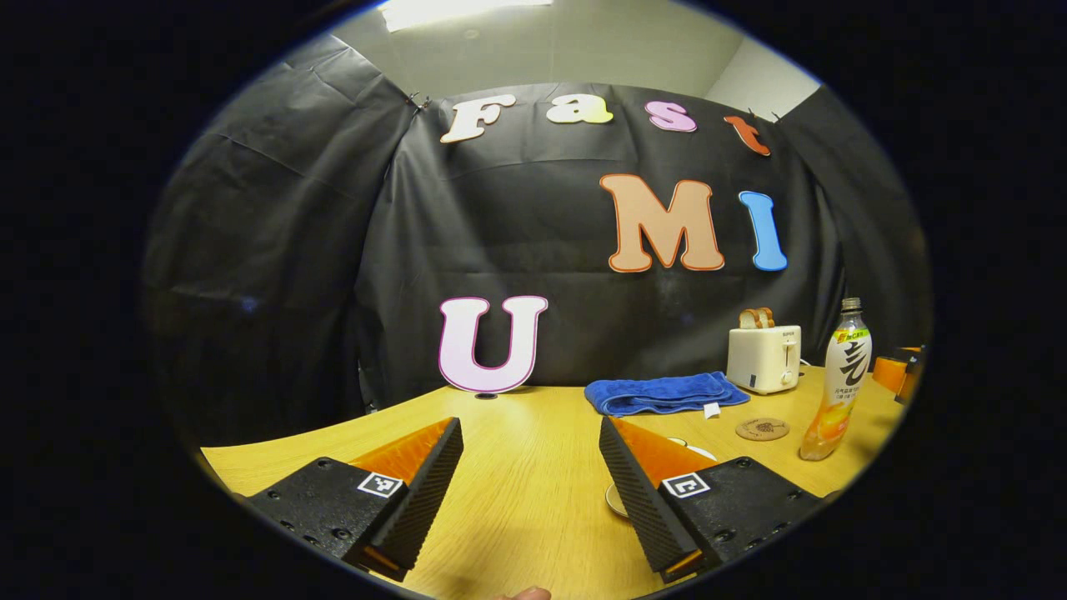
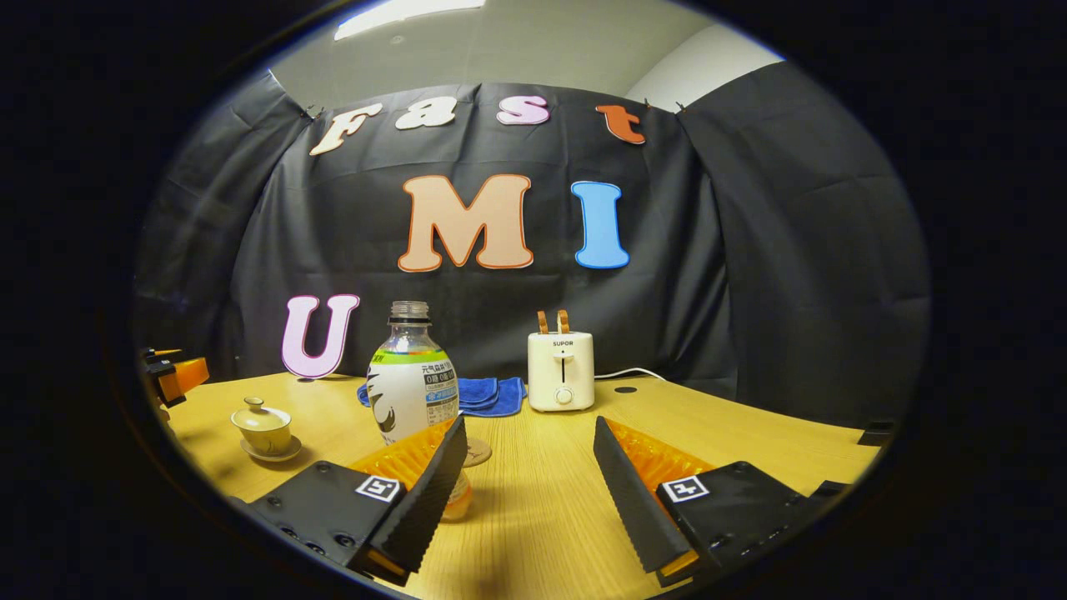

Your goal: Open the teacup lid with one hand, grasp the water bottle and pour water into the teacup with the other hand; after pouring, place the water bottle on the coaster and then close the teacup lid.

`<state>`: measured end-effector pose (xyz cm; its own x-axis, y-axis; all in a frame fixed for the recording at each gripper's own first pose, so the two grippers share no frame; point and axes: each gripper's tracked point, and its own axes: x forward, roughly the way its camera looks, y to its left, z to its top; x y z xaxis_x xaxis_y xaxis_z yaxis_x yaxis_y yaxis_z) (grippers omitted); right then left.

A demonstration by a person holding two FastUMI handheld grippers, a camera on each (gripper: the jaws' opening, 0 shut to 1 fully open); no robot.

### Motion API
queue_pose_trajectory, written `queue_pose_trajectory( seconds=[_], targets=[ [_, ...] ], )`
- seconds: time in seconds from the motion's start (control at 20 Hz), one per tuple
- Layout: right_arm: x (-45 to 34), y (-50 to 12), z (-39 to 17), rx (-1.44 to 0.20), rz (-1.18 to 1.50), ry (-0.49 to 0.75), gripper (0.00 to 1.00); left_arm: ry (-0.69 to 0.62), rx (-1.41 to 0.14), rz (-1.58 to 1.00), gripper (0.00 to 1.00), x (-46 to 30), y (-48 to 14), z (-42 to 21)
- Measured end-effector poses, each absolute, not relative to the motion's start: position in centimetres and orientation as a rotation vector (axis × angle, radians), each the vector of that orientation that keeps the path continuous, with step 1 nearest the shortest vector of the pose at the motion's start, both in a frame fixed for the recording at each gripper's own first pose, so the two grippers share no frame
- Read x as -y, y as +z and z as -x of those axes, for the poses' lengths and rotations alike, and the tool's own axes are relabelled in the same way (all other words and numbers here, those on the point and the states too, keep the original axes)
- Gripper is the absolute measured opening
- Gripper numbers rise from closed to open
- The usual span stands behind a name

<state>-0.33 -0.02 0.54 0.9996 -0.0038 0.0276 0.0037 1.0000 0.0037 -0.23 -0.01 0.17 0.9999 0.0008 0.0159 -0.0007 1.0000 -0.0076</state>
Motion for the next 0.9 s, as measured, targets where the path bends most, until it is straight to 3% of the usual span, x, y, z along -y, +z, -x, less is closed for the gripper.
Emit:
queue_pose_trajectory(
  seconds=[0.35,0.65,0.9],
  targets=[
    [-0.5,0.5,0.4,0.025,-0.004,0.015,0.97,-0.012,0.027,0.013,0.96,0.2,0.4,0.3],
    [-1.2,0.4,0.6,0.016,-0.015,0.037,0.97,-0.093,0.059,-0.026,0.96,2.1,2.1,-0.3],
    [-0.6,0.4,0.8,-0.001,-0.034,0.041,0.97,-0.224,-0.036,0.000,0.96,6.0,1.3,-1.2]
  ],
)
